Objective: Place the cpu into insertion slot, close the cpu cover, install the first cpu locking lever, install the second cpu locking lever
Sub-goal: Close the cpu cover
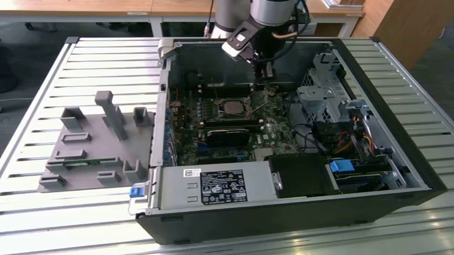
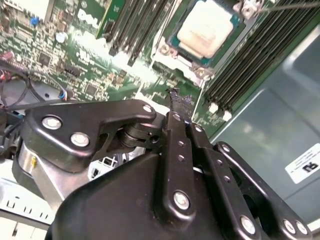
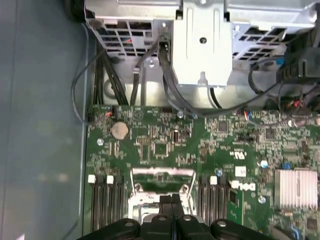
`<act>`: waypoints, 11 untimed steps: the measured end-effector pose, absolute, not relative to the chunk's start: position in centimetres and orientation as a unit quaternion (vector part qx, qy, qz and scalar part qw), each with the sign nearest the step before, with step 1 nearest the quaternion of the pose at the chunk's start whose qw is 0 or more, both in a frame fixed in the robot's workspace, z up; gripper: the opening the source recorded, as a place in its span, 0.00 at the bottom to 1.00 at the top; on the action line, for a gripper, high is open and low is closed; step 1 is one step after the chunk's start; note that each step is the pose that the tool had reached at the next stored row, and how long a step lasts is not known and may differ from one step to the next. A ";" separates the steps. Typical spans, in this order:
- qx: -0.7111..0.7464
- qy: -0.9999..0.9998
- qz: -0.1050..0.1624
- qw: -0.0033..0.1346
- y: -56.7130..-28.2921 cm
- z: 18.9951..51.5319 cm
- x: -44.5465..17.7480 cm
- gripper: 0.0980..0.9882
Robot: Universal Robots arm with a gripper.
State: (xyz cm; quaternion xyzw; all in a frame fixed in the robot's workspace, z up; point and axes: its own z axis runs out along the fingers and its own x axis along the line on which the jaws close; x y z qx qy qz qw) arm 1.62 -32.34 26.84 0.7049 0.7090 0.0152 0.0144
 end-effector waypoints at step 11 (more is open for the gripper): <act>0.704 0.709 0.016 0.013 -31.6 26.2 3.0 0.01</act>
